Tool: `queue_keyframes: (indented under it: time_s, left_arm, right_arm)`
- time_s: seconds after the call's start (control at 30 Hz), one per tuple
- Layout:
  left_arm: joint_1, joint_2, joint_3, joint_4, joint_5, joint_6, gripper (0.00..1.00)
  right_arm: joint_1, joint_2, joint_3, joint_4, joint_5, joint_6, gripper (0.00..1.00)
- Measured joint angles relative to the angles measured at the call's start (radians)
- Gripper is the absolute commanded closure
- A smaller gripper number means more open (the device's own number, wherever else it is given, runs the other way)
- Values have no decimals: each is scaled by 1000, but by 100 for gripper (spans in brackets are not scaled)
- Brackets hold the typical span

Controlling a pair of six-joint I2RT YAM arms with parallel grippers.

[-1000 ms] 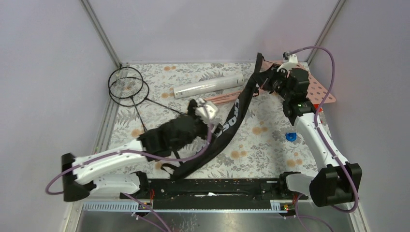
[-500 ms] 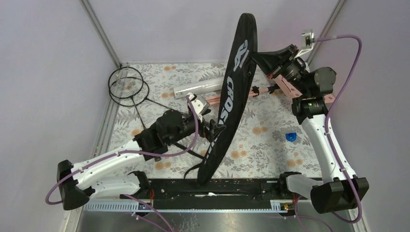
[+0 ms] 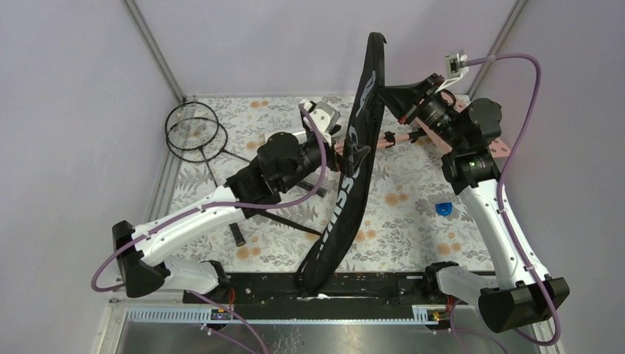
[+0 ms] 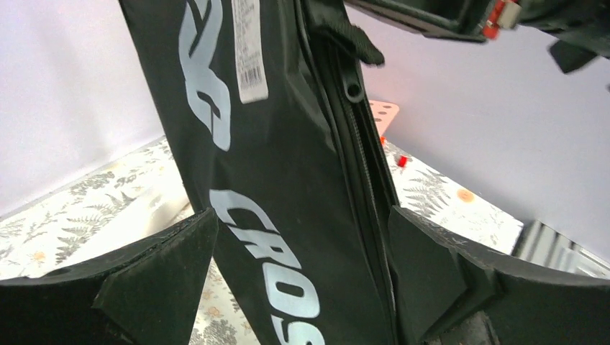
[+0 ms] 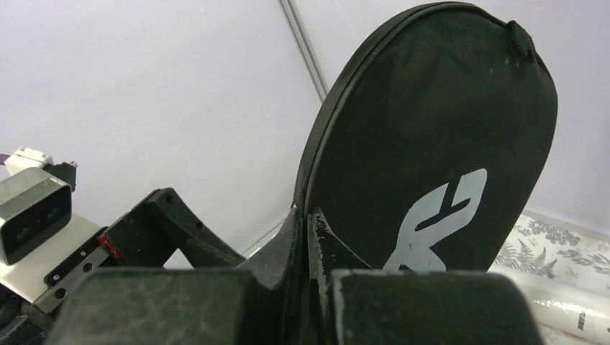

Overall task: Pack up the badminton gear
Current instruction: Open the racket bag at the center of the board.

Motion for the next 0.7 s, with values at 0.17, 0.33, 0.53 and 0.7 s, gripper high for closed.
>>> queue_keyframes:
  time_s: [0.17,0.33,0.53,0.7]
  left_arm:
    - [-1,84,65,-7,-74,25,1]
    - [-18,148,108,-32,-156,64,4]
    - [-55,229,183,-67,-328,113,21]
    - [-78,354,282,-108,-522,159,31]
  right_arm:
    - [21,0,10,-56,42,-44,100]
    - [36,1,15,-103,85,-75,100]
    - [71,1,23,-156,178,-122,100]
    - [103,1,32,-215,301,-164,100]
